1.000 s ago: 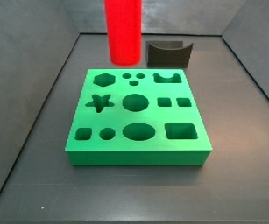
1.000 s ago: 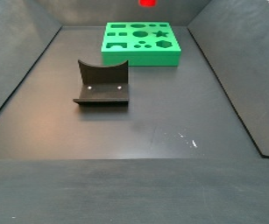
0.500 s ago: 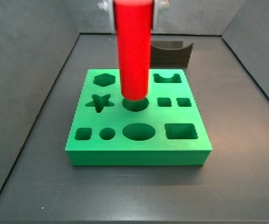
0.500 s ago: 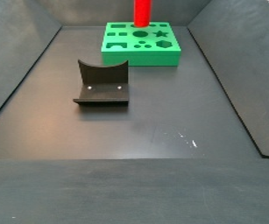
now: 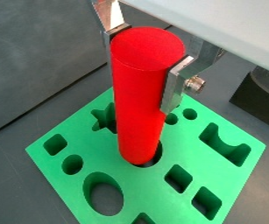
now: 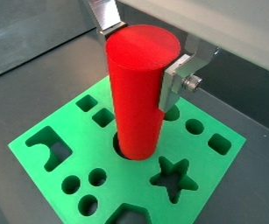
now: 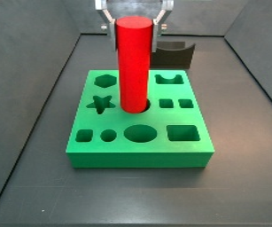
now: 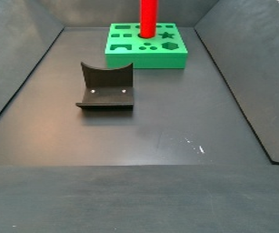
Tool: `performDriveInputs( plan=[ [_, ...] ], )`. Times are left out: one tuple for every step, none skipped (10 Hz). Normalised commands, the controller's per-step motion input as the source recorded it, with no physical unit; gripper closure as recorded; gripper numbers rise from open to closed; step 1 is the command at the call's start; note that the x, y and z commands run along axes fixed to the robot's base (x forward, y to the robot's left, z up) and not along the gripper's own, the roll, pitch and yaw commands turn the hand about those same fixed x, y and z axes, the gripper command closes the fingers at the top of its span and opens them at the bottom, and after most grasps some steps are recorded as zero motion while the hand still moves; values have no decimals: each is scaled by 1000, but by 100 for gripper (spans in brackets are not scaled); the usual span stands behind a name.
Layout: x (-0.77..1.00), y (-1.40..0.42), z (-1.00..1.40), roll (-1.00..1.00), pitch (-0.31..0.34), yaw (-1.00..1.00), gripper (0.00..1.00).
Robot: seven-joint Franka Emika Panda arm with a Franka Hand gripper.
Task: Insert the round object.
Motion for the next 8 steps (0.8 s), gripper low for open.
performDriveInputs(
  plan=[
    [206,0,-426,26,11,0,100],
    [34,-29,-440,13,0,-6,100],
    [194,-63,-500,0,0,-23,100],
    [206,-17,-543,49,0,0,100],
    [0,-34,-454,30,0,-51,100],
    [109,0,-534,70,0,0,100],
    [77,94,-526,141,37,0,100],
    [-31,206,-429,159,0,0,100]
  ],
)
